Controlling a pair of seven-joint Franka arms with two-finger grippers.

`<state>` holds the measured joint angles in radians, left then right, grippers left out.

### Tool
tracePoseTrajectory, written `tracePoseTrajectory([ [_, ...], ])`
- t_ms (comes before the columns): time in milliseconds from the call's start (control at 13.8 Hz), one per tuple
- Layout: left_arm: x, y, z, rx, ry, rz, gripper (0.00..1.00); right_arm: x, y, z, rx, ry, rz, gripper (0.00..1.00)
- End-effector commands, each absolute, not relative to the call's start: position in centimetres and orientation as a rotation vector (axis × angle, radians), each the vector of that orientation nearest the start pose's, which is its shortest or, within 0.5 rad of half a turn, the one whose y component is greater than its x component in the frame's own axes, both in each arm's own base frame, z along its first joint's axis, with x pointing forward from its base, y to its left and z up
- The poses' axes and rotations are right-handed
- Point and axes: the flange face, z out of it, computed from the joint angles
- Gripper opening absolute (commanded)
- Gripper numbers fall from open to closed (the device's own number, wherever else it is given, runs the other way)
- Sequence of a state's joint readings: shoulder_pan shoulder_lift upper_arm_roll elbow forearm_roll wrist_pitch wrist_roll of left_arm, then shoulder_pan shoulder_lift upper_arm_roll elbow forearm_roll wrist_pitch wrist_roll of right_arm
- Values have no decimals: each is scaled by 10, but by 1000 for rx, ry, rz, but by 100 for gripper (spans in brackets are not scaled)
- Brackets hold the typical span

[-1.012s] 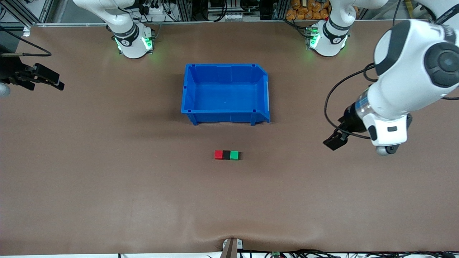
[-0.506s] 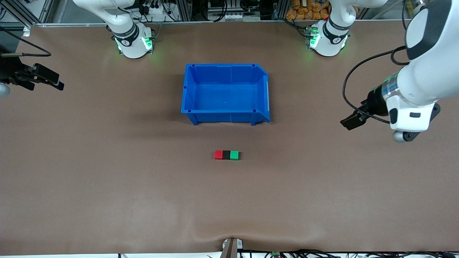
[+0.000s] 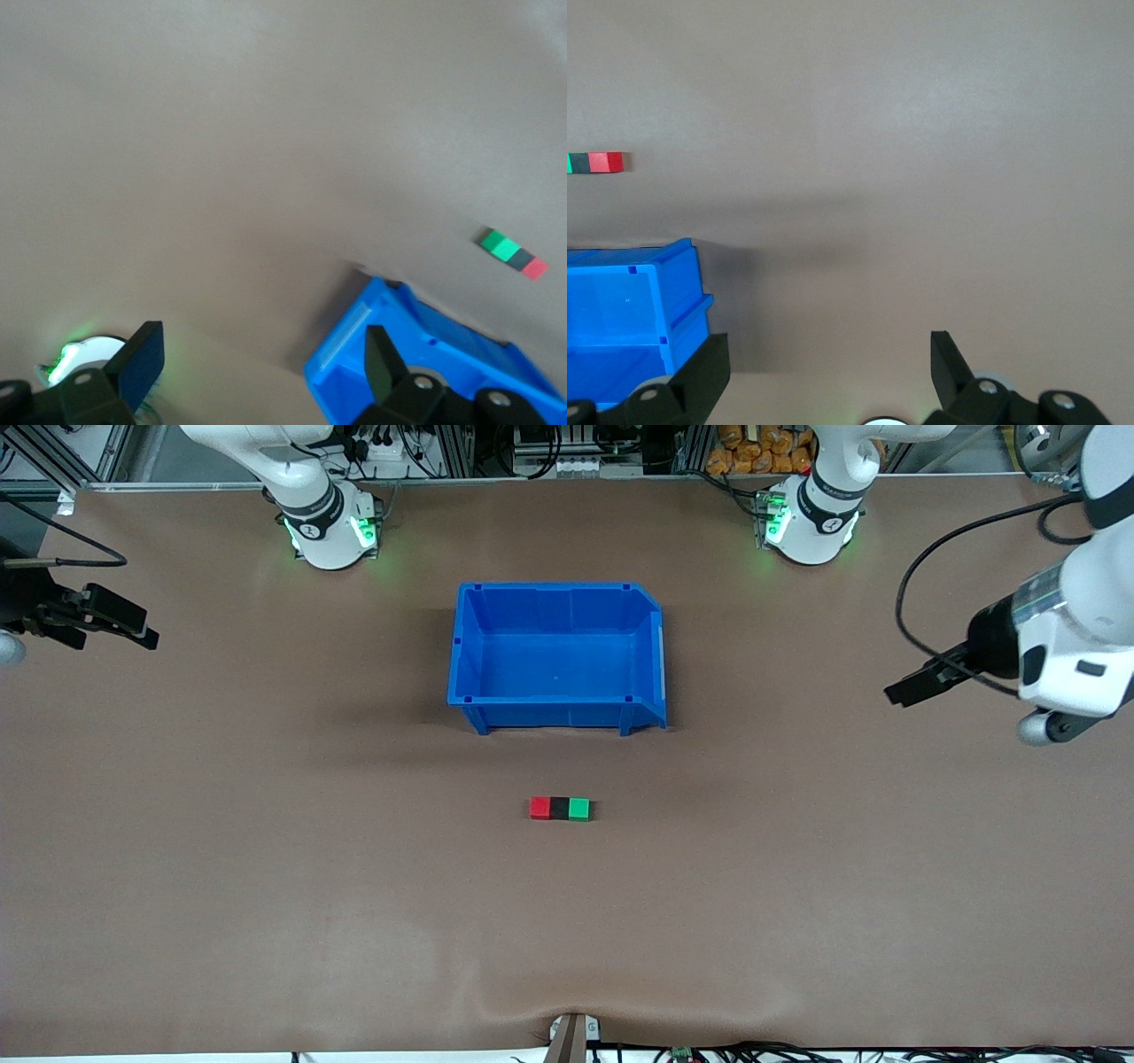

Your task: Attach green and red cubes to black cube

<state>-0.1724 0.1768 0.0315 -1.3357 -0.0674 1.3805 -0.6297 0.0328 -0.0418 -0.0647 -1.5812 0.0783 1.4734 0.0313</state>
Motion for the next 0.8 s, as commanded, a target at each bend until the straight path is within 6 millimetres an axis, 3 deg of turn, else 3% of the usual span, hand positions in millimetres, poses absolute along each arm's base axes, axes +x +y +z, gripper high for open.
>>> tracePoseTrajectory([
  [0,558,-67,625,-3075,-622,221,100,531,-12,637,-3057,123,97,100],
  [217,545,-47,632,-3108,-492,213,100,531,-10,638,-3059,116,93,100],
  [723,519,-25,651,-3126,-185,147,100,531,-17,640,-3060,132,85,100],
])
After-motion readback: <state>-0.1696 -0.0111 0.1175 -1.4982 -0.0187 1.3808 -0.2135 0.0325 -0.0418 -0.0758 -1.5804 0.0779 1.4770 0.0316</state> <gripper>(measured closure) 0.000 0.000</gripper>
